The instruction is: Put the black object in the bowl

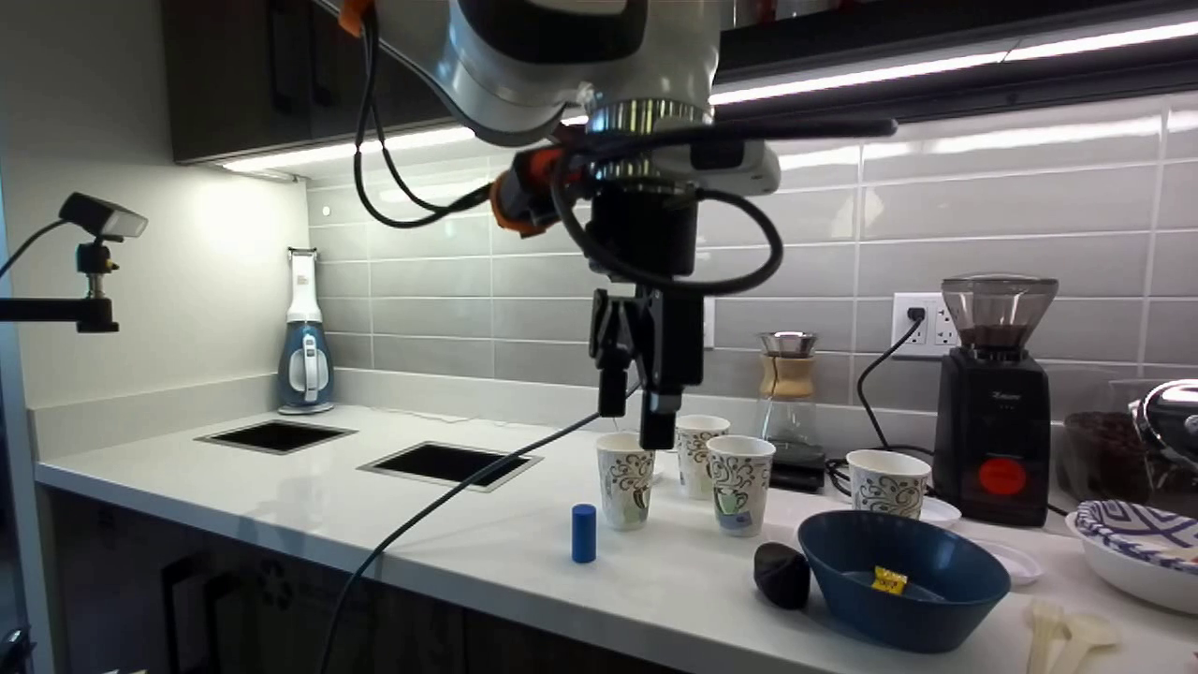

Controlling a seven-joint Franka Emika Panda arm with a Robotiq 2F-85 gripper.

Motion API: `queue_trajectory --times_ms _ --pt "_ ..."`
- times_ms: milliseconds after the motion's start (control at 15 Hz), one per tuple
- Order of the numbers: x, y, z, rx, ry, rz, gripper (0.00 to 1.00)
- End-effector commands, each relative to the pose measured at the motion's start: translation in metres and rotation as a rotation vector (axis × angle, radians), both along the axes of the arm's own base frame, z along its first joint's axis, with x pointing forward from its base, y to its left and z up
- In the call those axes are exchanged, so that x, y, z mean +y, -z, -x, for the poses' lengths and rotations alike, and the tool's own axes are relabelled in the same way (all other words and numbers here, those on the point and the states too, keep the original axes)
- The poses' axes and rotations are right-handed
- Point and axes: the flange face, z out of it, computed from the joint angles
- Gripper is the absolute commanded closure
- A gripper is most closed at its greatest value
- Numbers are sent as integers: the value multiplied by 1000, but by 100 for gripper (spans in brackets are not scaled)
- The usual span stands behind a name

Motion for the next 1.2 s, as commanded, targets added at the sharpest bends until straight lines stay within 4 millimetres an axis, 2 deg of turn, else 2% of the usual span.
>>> queue_trajectory --times_ms 0,467,1133 --pt "12 26 -27 -61 31 53 0" --pt "21 76 -62 -160 99 158 0" --pt "33 129 -100 -348 135 86 0"
